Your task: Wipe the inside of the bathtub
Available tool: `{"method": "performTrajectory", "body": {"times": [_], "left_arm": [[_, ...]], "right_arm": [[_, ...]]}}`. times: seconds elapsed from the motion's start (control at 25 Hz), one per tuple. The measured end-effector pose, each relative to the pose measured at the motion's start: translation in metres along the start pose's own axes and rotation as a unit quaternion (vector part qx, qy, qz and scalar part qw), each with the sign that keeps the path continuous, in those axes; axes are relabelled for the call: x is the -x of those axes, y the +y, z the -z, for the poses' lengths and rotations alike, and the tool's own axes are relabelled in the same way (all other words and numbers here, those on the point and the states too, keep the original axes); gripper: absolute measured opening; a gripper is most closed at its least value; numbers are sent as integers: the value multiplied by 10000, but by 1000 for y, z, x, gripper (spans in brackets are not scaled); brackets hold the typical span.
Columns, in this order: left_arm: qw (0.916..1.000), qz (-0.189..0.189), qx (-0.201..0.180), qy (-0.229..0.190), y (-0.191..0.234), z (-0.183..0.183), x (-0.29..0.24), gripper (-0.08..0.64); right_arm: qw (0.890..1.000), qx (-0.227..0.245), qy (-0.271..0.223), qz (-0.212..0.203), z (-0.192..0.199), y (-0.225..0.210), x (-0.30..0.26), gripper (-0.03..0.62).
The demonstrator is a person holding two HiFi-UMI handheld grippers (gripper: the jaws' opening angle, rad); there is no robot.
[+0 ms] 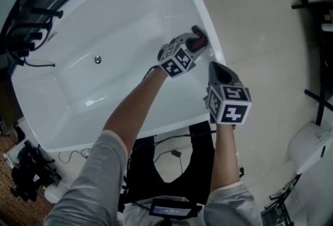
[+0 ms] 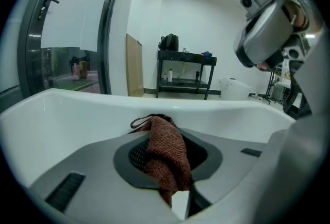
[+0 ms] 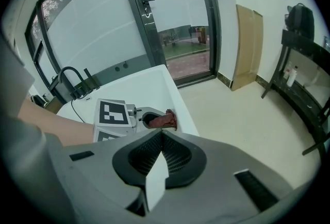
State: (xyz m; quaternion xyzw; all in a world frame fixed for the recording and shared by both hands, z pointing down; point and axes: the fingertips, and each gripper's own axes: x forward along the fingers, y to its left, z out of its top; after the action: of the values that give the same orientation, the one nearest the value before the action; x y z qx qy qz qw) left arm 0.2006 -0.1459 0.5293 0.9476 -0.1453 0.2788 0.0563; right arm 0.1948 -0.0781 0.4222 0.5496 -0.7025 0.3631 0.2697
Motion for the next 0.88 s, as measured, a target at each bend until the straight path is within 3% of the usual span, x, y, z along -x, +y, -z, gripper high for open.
{"method": "performTrajectory", "body": {"times": [0.2, 0.32, 0.44, 0.64, 0.88], "left_arm": [[9999, -34, 139, 59, -5, -21, 7, 98], [9996, 7, 256, -140, -10, -47, 12, 100], [9996, 40, 91, -258, -16, -81, 23, 100], [9999, -29, -91, -119, -23, -108, 73, 101], [9992, -390, -59, 72, -33, -131, 149, 101]], "right_arm": [[10000, -51, -75, 20, -12, -10, 20, 9], [9999, -59, -126, 51, -19, -16, 32, 9], [9998, -37, -175, 52, -25, -17, 47, 9], [9994, 11, -339, 22, -34, -6, 80, 9], [9983, 61, -583, -7, -46, 20, 126, 9]]}}
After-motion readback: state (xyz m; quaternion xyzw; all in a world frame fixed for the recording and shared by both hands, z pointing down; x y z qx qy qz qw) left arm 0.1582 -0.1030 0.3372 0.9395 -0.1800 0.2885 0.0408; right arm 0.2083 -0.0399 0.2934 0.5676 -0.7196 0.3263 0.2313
